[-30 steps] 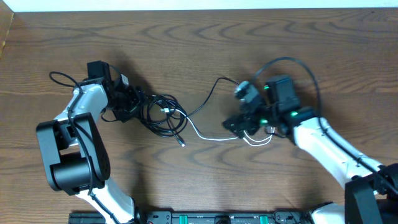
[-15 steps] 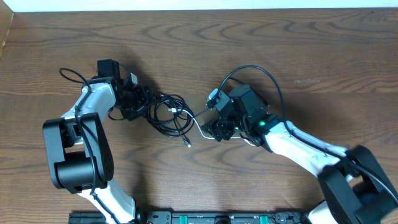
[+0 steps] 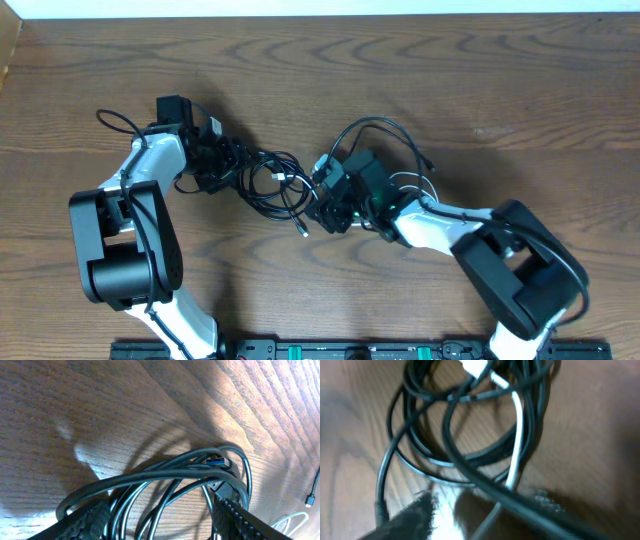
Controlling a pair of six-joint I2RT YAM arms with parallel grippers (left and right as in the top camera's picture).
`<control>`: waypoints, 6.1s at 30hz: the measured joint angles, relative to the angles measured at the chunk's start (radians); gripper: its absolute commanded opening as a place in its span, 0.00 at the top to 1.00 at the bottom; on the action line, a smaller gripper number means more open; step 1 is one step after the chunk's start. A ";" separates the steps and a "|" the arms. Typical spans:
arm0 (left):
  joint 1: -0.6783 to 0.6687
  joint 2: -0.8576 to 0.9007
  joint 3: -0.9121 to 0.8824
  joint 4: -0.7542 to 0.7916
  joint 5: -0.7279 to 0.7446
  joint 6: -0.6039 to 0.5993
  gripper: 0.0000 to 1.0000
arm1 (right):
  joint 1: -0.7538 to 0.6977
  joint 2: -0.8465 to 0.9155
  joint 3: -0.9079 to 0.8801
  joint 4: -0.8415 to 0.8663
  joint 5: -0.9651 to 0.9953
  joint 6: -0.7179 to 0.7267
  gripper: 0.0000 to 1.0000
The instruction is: Untangle cables
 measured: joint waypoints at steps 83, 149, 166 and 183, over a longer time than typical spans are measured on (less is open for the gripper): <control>-0.242 -0.270 -0.010 -0.085 0.029 0.139 0.92 | -0.076 -0.077 0.054 -0.286 -0.065 0.201 0.35; -0.277 -0.108 -0.010 0.067 -0.077 0.085 0.33 | -0.138 -0.437 0.081 -0.948 -0.227 0.377 0.99; -0.277 -0.087 -0.010 0.066 -0.092 0.069 0.33 | -0.196 -0.438 0.159 -1.023 -0.406 0.153 0.99; -0.277 -0.087 -0.010 0.066 -0.092 0.069 0.33 | -0.280 -0.438 0.247 -1.395 -0.351 -0.036 0.99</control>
